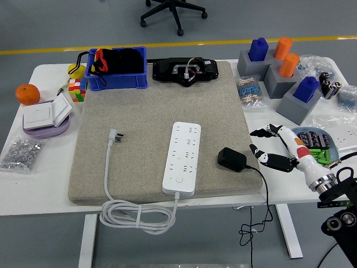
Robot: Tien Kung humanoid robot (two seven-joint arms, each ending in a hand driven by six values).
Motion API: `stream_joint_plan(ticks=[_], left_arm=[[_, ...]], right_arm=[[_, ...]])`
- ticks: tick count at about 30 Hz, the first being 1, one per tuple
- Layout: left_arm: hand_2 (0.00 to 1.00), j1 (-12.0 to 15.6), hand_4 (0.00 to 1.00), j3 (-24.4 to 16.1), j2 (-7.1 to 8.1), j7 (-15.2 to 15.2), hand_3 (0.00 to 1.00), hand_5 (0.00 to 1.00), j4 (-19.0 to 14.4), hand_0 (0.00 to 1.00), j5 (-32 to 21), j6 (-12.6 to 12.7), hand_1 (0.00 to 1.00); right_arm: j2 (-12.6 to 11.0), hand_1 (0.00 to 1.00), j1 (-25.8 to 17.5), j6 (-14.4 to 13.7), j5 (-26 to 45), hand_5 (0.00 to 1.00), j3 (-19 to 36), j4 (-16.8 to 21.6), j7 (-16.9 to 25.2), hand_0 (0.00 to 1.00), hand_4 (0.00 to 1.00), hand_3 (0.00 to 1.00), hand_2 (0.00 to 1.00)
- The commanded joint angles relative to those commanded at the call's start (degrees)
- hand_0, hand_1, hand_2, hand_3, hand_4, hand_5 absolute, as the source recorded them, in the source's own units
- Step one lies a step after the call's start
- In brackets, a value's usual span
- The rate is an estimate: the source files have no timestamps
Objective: Press the white button,pick up the black plug,place it near the board,insert it into the board
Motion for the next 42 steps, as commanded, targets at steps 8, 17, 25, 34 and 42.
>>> stream_joint_plan(ticks=[8,17,25,34,42], left_arm=[[0.670,0.03,0.718,0.05,0.01,0.00,0.715,0.304,0.00,0.707,0.00,-0.01,0.696],[0.670,0.09,0.718,0.17,-0.05,0.01,0.715,0.304,0.00,0.707,-0.13,-0.02,0.697],[0.671,0.02,0.718,0.14,0.01,0.08,0.715,0.304,0.00,0.706,0.02,-0.04,0.697],[0.671,-0.11,0.718,0.60,0.07,0.15,0.715,0.304,0.00,0.706,-0.23,-0.08,0.697],[0.671,-0.04,0.718,0.70,0.26,0.24,0.715,0.304,0.00,0.708,-0.07,-0.11,0.696]], right_arm=[[-0.14,0.932,1.52,-1.01,-1.10,0.418,-3.64,-1.14,-0.28,0.953,0.998,0.943,0.908],[-0.24,0.942,3.30,-3.53,-2.62,0.438,-7.18,-3.86,-2.01,0.966,0.998,0.959,0.924],[0.25,0.850,6.28,-7.88,-0.09,0.290,-10.00,-10.02,1.00,0.895,0.998,0.837,0.813],[0.55,0.822,7.28,-8.27,0.90,0.290,-12.56,-13.78,1.89,0.882,0.998,0.823,0.790],[0.52,0.761,7.64,-9.39,3.28,0.243,-14.06,-15.47,4.32,0.843,0.977,0.771,0.731]])
